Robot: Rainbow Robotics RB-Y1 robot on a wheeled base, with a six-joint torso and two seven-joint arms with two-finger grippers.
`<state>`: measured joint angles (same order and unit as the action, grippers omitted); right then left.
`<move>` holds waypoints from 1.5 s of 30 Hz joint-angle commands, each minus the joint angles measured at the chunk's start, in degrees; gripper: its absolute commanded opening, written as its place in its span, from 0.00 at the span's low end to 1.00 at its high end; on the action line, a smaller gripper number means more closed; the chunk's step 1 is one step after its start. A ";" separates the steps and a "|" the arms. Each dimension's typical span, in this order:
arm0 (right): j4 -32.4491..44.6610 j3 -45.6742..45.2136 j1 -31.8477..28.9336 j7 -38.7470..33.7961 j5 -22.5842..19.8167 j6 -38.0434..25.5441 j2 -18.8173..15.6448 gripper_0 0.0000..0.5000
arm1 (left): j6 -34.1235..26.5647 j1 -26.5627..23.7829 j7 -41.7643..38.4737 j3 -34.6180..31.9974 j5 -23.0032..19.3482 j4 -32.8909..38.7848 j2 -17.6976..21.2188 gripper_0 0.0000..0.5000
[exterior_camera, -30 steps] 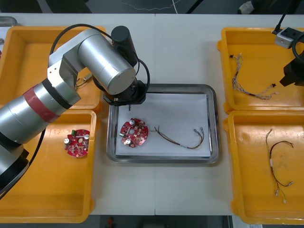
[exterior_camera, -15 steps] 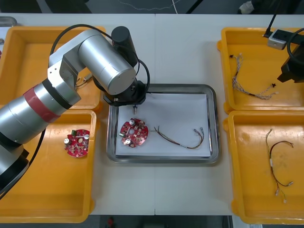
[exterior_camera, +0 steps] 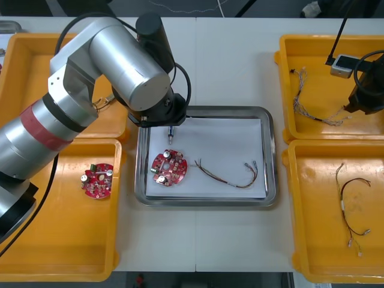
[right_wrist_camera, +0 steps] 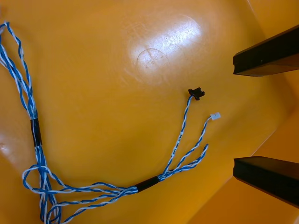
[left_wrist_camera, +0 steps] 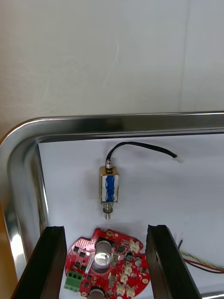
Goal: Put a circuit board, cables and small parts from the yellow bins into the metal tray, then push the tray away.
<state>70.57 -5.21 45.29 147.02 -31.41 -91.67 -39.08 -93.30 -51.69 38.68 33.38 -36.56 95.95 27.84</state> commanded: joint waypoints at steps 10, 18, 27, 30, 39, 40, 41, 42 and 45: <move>-3.68 4.95 2.52 1.43 -1.37 6.41 1.81 1.00 | -10.77 -0.60 8.26 -14.31 -7.82 9.26 4.68 1.00; -6.58 5.03 2.52 1.78 -1.72 8.08 3.13 1.00 | -16.13 -0.60 17.14 -19.23 -10.11 8.20 10.31 1.00; -6.67 5.74 2.26 0.55 -2.69 7.12 3.75 1.00 | -14.55 -0.60 27.59 -21.95 -11.43 2.58 15.49 1.00; -6.67 5.65 1.73 0.28 -2.86 7.20 3.75 1.00 | -13.14 -0.60 32.52 -23.45 -12.48 -0.50 16.02 1.00; -6.67 5.74 0.15 -0.24 -2.86 7.47 3.75 1.00 | -9.01 -1.22 45.70 -24.06 -12.66 -8.41 16.90 1.00; -6.67 5.74 -0.20 -0.42 -2.95 7.64 3.75 1.00 | -8.39 -1.22 48.34 -24.06 -12.39 -10.17 16.90 1.00; -6.67 5.74 -0.29 -0.51 -2.95 7.64 3.75 1.00 | -8.13 -1.22 49.74 -24.06 -12.22 -10.96 16.99 1.00; -6.67 5.82 -0.55 -0.68 -2.95 7.82 3.83 1.00 | -7.78 -1.22 51.59 -24.06 -11.95 -12.01 16.99 1.00; -6.67 5.91 -1.08 -0.95 -2.86 8.26 3.83 1.00 | -6.64 -1.22 55.19 -24.06 -11.08 -14.47 16.99 1.00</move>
<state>63.44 -0.26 44.87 146.99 -33.78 -84.23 -35.56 -101.35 -51.70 92.80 10.63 -48.64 82.91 42.30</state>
